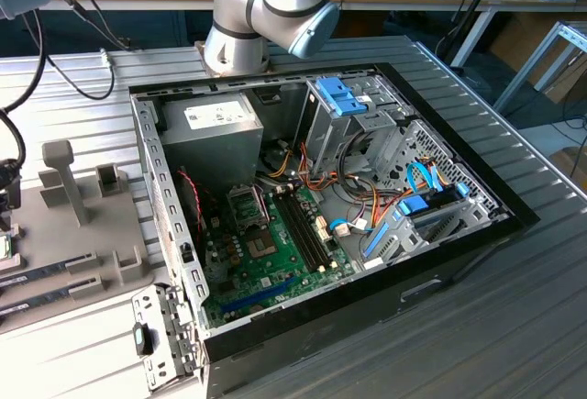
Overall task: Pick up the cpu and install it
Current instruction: 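Pick up the cpu and move it towards the insertion slot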
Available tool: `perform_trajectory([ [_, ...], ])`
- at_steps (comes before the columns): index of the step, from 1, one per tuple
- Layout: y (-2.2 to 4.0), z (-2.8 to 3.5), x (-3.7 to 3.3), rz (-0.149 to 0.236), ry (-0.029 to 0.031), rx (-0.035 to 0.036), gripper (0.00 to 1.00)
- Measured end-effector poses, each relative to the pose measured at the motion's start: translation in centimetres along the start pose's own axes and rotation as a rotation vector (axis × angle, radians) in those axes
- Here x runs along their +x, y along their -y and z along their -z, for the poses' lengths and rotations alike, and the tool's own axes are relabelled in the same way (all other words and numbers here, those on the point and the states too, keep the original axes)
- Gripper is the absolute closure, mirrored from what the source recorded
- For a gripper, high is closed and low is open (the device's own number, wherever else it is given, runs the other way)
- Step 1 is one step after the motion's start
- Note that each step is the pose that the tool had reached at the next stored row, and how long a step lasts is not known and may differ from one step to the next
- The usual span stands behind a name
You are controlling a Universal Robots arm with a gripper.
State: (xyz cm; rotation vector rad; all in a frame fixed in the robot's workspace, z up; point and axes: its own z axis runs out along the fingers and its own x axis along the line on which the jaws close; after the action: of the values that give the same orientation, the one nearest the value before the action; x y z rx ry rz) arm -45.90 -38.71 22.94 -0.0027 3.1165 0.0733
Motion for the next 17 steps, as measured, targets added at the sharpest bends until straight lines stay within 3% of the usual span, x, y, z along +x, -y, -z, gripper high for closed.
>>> perform_trajectory([
  [17,0.22,-0.25,0.01,0.0,0.0,0.0,0.44],
])
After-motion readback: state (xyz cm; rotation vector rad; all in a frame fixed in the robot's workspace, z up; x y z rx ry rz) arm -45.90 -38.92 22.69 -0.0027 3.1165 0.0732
